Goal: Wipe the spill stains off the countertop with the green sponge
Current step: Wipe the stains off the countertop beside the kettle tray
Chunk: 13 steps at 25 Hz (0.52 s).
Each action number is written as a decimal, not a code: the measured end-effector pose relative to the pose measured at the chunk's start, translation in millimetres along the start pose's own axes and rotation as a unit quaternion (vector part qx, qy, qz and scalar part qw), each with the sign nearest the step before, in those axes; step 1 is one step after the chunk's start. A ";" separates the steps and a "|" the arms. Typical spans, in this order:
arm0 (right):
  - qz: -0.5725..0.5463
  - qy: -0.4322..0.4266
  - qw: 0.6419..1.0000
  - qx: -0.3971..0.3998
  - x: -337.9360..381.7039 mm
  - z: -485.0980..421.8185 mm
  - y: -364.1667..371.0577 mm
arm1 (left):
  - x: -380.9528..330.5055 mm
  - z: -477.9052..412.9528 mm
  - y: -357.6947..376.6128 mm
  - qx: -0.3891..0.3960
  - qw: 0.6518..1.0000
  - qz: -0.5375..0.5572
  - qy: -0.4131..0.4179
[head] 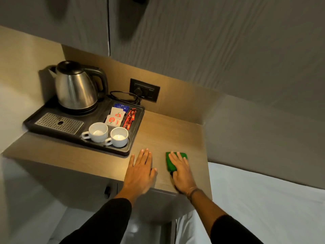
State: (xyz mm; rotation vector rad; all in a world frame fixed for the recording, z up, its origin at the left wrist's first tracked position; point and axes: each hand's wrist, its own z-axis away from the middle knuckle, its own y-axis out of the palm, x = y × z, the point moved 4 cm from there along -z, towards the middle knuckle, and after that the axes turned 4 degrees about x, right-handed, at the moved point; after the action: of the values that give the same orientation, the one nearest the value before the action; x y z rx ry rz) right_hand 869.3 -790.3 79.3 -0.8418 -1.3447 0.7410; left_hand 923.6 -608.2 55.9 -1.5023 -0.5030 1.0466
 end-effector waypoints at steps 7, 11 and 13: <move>-0.006 -0.108 0.994 -0.005 45.4 92.1 7.0 | -4.0 170.5 -0.9 -0.066 0.992 -0.028 -0.104; 0.009 -0.260 0.964 0.046 126.0 157.9 57.2 | -3.9 298.6 10.2 -0.077 0.976 -0.042 -0.199; 0.009 -0.310 0.948 0.073 165.8 200.0 91.9 | 2.2 370.6 18.8 -0.082 0.961 -0.046 -0.260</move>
State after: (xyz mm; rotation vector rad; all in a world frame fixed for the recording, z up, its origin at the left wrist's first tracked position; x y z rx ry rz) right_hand 687.4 -583.7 92.6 -0.5137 -1.8085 1.1652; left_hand 613.5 -404.7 67.0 -1.3200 -1.0405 1.3557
